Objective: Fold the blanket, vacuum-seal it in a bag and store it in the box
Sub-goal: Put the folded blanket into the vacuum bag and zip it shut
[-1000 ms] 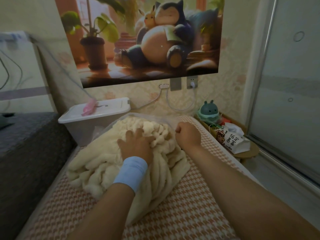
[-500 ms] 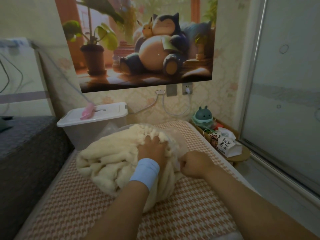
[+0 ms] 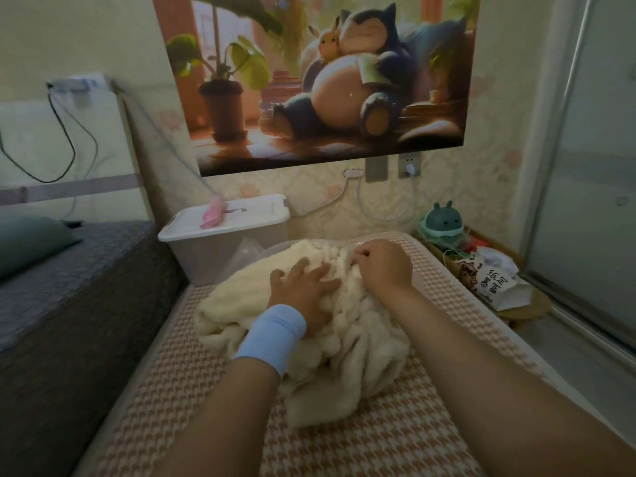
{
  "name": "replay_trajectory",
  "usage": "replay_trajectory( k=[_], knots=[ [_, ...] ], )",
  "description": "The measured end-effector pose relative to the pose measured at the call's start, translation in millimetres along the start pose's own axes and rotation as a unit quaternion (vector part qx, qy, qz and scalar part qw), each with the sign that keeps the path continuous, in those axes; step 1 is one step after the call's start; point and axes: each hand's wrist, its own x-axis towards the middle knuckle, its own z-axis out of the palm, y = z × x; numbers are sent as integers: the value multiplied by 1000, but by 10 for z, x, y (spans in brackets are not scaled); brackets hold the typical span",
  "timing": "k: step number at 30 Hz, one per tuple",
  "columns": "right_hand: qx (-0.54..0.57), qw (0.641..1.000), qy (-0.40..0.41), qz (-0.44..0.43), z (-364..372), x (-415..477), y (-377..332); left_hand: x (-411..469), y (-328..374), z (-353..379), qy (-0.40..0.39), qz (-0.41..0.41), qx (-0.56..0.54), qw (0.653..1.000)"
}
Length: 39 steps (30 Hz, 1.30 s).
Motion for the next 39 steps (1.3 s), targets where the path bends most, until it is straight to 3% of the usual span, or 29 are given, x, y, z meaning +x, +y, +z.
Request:
replay_trajectory(
  k=[3, 8, 10, 11, 13, 15, 17, 19, 20, 21, 23, 25, 26, 28, 30, 33, 39],
  knots=[
    [31, 991, -13, -133, -141, -157, 13, 103, 106, 159, -48, 10, -42, 998],
    [18, 948, -52, -314, -374, -638, 89, 160, 362, 169, -20, -12, -23, 999],
    [-13, 945, -91, -314, -387, -740, 136, 121, 390, 108, -7, -14, -72, 997],
    [-24, 947, -104, -303, -399, -762, 168, 77, 347, 67, -7, -12, -148, 989],
    [-50, 946, -111, -301, -415, -780, 206, -5, 160, 2, -4, -34, -371, 928],
    [-82, 940, -123, -307, -404, -791, 206, -82, -96, -31, 66, -59, -455, 886],
    [-110, 934, -141, -311, -378, -785, 172, -167, -316, 2, 179, -92, -392, 898],
    [-129, 932, -168, -295, -363, -780, 103, -190, -520, 77, 288, -135, -200, 927],
    [-141, 932, -175, -284, -369, -770, 45, -192, -617, 126, 288, -165, -134, 934],
    [-162, 934, -172, -269, -382, -758, -34, -195, -717, 167, 238, -197, -115, 944],
    [-198, 942, -87, -256, -417, -753, -246, -155, -836, 259, 90, -214, -132, 964],
    [-131, 948, 11, -289, -409, -818, -572, -98, -890, 377, -5, -199, -180, 963],
    [-68, 942, 38, -326, -366, -871, -728, -106, -893, 382, -6, -199, -208, 958],
    [-17, 925, -4, -379, -191, -1036, -956, -130, -917, 340, 60, -206, -272, 938],
    [-83, 923, -85, -367, 54, -1208, -992, -172, -972, 318, 116, -201, -340, 911],
    [-260, 904, -151, -305, 376, -1326, -844, -255, -1029, 261, 117, -184, -352, 910],
    [-269, 929, -46, -252, 621, -962, -690, -470, -1170, 96, 168, -154, -374, 899]
  ],
)
